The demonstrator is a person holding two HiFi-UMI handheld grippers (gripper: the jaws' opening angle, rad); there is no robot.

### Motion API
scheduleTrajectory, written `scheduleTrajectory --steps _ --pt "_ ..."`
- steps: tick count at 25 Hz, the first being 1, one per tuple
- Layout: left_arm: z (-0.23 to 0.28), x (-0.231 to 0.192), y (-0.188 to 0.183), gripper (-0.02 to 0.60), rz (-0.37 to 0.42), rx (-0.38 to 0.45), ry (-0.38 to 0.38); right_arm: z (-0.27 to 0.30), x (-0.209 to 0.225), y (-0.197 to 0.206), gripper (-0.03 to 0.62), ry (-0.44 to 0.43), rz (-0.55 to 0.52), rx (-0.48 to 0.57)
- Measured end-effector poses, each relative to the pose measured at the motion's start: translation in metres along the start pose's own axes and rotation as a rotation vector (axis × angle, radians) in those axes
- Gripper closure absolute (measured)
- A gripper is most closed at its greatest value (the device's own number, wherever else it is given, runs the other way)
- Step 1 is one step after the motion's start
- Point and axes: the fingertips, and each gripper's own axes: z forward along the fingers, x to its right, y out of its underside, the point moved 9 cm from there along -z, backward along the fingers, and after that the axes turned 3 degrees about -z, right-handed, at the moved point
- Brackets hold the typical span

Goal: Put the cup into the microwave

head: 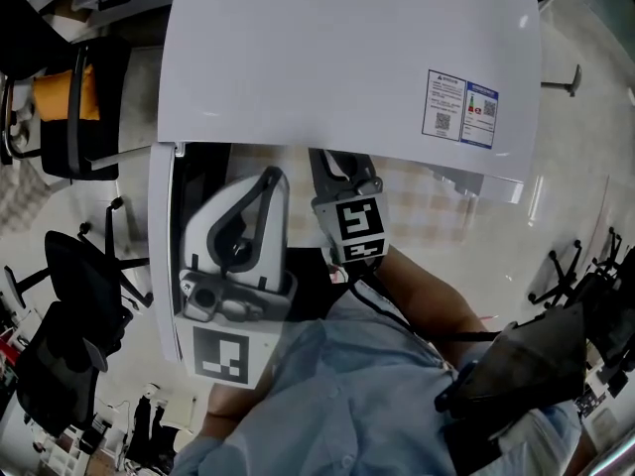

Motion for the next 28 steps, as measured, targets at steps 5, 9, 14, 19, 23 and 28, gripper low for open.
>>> scheduleTrajectory --steps 5,9,14,19,23,28 --pt "0.005 -0.003 -0.001 0.577 -0.003 -0.001 0.01 0.013 0.009 -0.012 0.592 0.011 -0.01 0.014" --pt "0.005 -0.003 -0.003 0.577 -0.002 0.005 0.013 0.018 0.011 -0.016 0.592 -0.001 -0.012 0.022" --pt "-0.004 0.005 -0.006 0.577 0.005 0.013 0.003 0.004 0.005 -0.018 0.592 -0.038 -0.018 0.021" --pt "-0.018 0.028 -0.007 0.577 0.027 0.012 0.008 -0.033 -0.012 -0.023 0.592 -0.109 -0.07 0.058" --pt "-0.036 0.045 -0.015 0.577 0.046 -0.002 -0.036 -0.079 -0.023 -0.036 0.592 -0.134 -0.093 0.103" --pt "-0.053 0.069 -0.031 0.577 0.035 0.028 -0.077 -0.143 -0.025 -0.068 0.592 -0.128 -0.139 0.178"
